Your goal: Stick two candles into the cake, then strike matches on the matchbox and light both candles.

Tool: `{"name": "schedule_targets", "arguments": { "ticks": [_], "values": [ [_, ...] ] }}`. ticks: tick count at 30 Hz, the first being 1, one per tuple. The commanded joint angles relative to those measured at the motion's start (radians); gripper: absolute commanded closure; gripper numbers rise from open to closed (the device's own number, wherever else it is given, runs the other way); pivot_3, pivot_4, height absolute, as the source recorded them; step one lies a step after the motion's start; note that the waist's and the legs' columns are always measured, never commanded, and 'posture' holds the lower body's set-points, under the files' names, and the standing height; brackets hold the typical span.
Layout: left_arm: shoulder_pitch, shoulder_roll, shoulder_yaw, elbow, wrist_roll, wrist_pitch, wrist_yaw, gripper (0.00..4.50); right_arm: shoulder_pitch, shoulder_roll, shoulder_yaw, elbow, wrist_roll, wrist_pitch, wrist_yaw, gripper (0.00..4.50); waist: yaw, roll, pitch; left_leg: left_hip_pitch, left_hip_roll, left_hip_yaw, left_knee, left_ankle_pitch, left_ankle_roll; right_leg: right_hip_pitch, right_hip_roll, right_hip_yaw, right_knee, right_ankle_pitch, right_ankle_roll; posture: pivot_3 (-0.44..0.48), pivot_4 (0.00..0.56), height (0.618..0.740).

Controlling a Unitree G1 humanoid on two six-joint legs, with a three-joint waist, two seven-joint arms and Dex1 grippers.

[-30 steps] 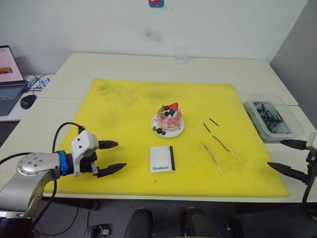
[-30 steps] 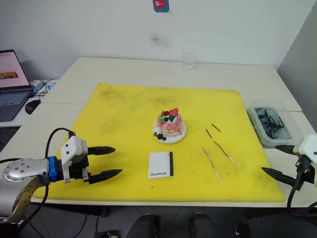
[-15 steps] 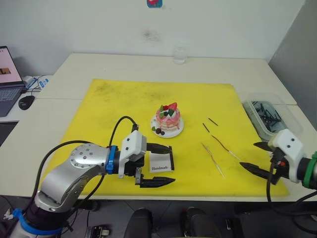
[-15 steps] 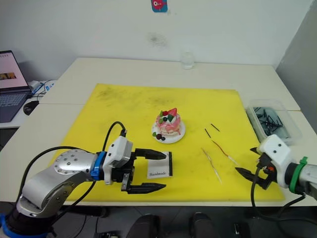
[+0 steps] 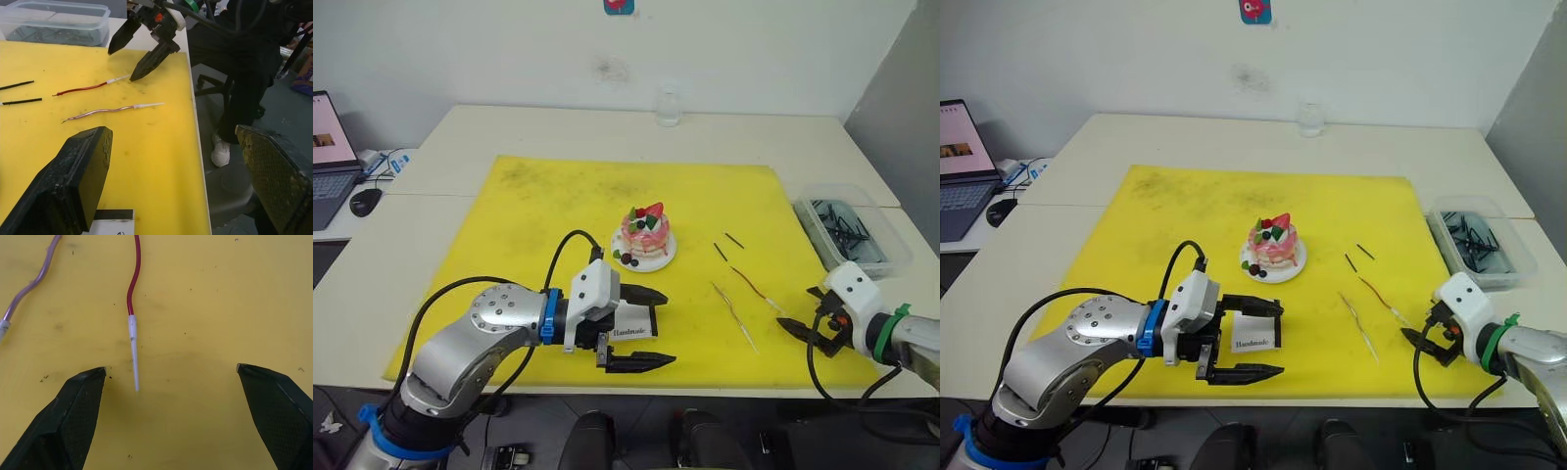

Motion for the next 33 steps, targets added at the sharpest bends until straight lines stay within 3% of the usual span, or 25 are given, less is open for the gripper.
{"name": "schedule_targets", "arguments": {
  "ticks": [1,4,7,18,24,33],
  "values": [
    [0.001,-0.004,-0.003,-0.026,0.002,-0.013,0.006,0.01,-0.01,0.003,0.007,-0.01,-0.018,-0.027,-0.007,0.0,0.0,0.0,0.0,0.0,0.0,0.0,0.0,0.0,0.0,0.0,0.0,0.0,0.0,0.0,0.0,0.0,0.15,0.74],
    [-0.002,-0.007,-0.005,-0.027,0.001,-0.01,0.011,0.01,-0.02,0.018,0.027,-0.001,-0.032,-0.033,-0.018,0.0,0.0,0.0,0.0,0.0,0.0,0.0,0.0,0.0,0.0,0.0,0.0,0.0,0.0,0.0,0.0,0.0,0.15,0.74],
    [0.0,0.0,-0.007,-0.028,0.012,-0.01,0.014,0.0,-0.037,0.032,0.038,0.003,-0.043,-0.019,-0.04,0.57,-0.001,0.0,0.0,0.0,0.0,0.0,0.0,0.0,0.0,0.0,0.0,0.0,0.0,0.0,0.0,0.0,0.15,0.74],
    [0.023,-0.006,-0.008,-0.021,0.037,-0.018,0.016,0.0,-0.052,0.028,0.056,-0.057,-0.002,0.076,-0.02,4.46,-0.001,0.0,0.0,0.0,0.0,0.0,0.002,0.0,0.0,0.0,0.001,0.001,0.0,0.0,0.001,0.0,0.15,0.74],
    [0.048,-0.01,0.016,0.003,0.037,-0.019,0.025,0.0,-0.085,0.033,0.017,-0.085,0.049,0.153,-0.011,4.49,-0.001,0.0,0.0,0.0,0.001,-0.001,0.002,0.0,0.0,0.0,0.001,0.0,0.0,0.0,0.0,0.0,0.15,0.74],
    [0.06,-0.064,0.126,0.066,-0.093,0.145,0.161,0.0,-0.191,0.065,-0.164,-0.115,0.256,0.278,0.004,4.49,-0.001,0.0,0.0,-0.001,0.001,-0.001,0.002,0.0,0.0,0.0,0.001,0.001,0.0,0.0,0.001,0.0,0.15,0.74]
  ]
}}
